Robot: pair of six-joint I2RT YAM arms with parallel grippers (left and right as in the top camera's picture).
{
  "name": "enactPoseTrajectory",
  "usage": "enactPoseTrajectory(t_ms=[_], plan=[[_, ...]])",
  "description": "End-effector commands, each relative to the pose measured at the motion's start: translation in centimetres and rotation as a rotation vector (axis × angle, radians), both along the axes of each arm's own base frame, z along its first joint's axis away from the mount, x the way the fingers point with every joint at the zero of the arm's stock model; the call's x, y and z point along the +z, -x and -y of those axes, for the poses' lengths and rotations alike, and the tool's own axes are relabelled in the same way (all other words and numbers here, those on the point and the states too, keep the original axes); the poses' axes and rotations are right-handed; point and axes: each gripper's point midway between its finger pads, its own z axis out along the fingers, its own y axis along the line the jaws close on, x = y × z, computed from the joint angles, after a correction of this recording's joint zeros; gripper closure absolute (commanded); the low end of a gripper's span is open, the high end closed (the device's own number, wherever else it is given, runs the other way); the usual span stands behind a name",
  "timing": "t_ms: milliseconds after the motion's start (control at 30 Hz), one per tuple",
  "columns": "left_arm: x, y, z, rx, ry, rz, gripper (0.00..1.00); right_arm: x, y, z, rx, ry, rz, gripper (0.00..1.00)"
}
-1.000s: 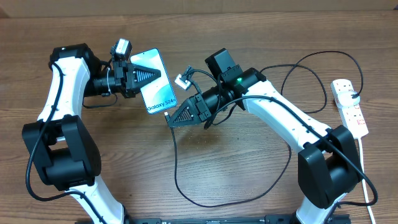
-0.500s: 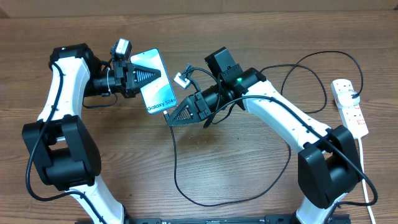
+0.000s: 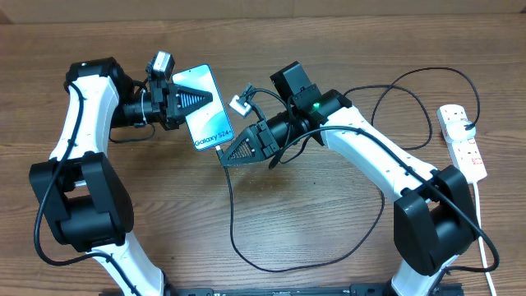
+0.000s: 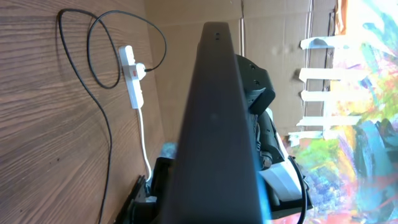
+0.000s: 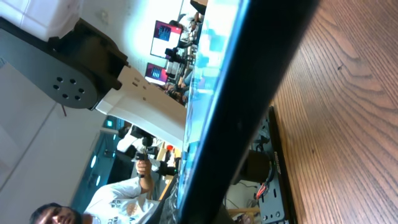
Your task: Plug charger to phone and switch on socket
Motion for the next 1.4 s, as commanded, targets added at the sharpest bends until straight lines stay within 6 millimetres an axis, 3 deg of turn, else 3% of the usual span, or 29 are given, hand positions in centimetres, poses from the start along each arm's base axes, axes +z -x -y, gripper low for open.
enactPoseTrajectory(t_ms=[0, 467, 1367], plan=[[1.29, -0.22, 0.19, 0.013, 0.036, 0.011, 0.96, 1.40, 0.26, 0.11, 0.000, -0.017, 0.017, 0.96], [1.29, -0.23, 0.17, 0.014, 0.036, 0.011, 0.96, 0.54, -0.38, -0.10, -0.039, 0.044, 0.013, 0.96], [1.23, -0.35, 0.17, 0.013, 0.034, 0.031, 0.96, 1.27, 0.10, 0.05, -0.011, 0.008, -0.011, 0.96]])
